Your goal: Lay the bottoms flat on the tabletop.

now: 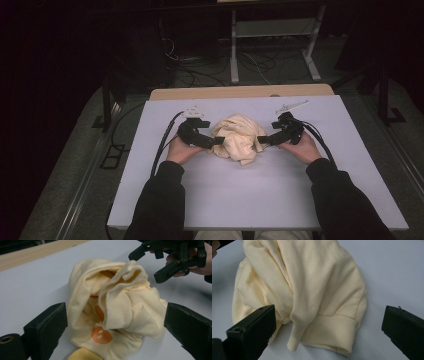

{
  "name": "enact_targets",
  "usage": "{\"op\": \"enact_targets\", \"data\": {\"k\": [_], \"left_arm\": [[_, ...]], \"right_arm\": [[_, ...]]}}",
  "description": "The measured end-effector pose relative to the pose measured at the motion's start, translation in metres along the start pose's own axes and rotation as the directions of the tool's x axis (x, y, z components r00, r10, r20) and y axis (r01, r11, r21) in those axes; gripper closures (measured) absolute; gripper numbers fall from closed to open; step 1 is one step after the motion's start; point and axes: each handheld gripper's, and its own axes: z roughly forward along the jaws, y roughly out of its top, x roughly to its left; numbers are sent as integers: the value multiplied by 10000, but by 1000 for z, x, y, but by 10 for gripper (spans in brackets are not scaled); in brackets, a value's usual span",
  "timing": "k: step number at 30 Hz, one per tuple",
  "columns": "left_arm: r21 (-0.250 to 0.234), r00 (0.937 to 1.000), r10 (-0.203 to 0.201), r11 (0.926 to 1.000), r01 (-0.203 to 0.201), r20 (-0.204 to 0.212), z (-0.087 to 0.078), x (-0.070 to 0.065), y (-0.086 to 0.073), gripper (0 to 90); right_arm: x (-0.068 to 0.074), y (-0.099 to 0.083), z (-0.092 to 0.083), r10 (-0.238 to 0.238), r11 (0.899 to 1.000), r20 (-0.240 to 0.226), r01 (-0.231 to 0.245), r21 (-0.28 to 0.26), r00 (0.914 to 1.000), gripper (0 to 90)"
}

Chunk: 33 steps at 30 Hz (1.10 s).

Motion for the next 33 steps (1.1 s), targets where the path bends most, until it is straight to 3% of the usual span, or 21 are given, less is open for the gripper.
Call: {"op": "enact_targets", "data": {"k": [7,10,15,18,19,21,23,24,25,27,28,31,33], "left_arm": [[267,9989,-310,9992,301,354,13,0,-6,126],[282,9978,-376,9990,360,549,20,-1,-8,146],[237,9958,-682,9975,669,604,29,-2,-10,265],[234,9941,-806,9966,791,727,32,-3,-11,326],[254,9945,-740,9971,723,741,32,-4,-11,365],[219,9951,-639,9978,624,758,32,-6,-11,411],[66,9936,-716,9974,713,874,30,-6,-9,492],[9,9933,-759,9971,762,868,29,-6,-9,590],[-3,9931,-816,9966,820,837,28,-7,-8,590],[69,9896,-1230,9924,1228,746,29,-6,-8,672],[69,9846,-1531,9882,1531,839,30,-5,-8,718],[127,9754,-1884,9820,1882,1145,31,-4,-9,742],[146,9786,-1765,9843,1760,1056,29,-6,-8,757]], "right_arm": [[2,-4,5,101,9993,-55,-99,348,9999,0],[4,-6,7,40,9993,-247,-31,373,9997,67],[9,-7,11,-104,9993,-537,124,358,9985,185],[12,-7,13,-293,9987,-508,313,406,9983,383],[13,-7,13,-388,9982,-616,416,435,9973,508],[16,-8,13,-461,9970,-563,494,598,9973,668],[18,-8,12,-508,9958,-458,541,734,9977,723],[19,-8,11,-560,9954,-314,582,761,9979,743],[19,-8,11,-560,9954,-314,582,761,9979,743],[20,-7,10,-539,9952,-221,555,810,9983,748],[21,-8,10,-508,9952,-138,518,833,9986,748],[21,-9,10,-467,9953,-108,474,841,9989,749],[20,-10,9,-331,9959,-119,340,836,9994,750]]}}
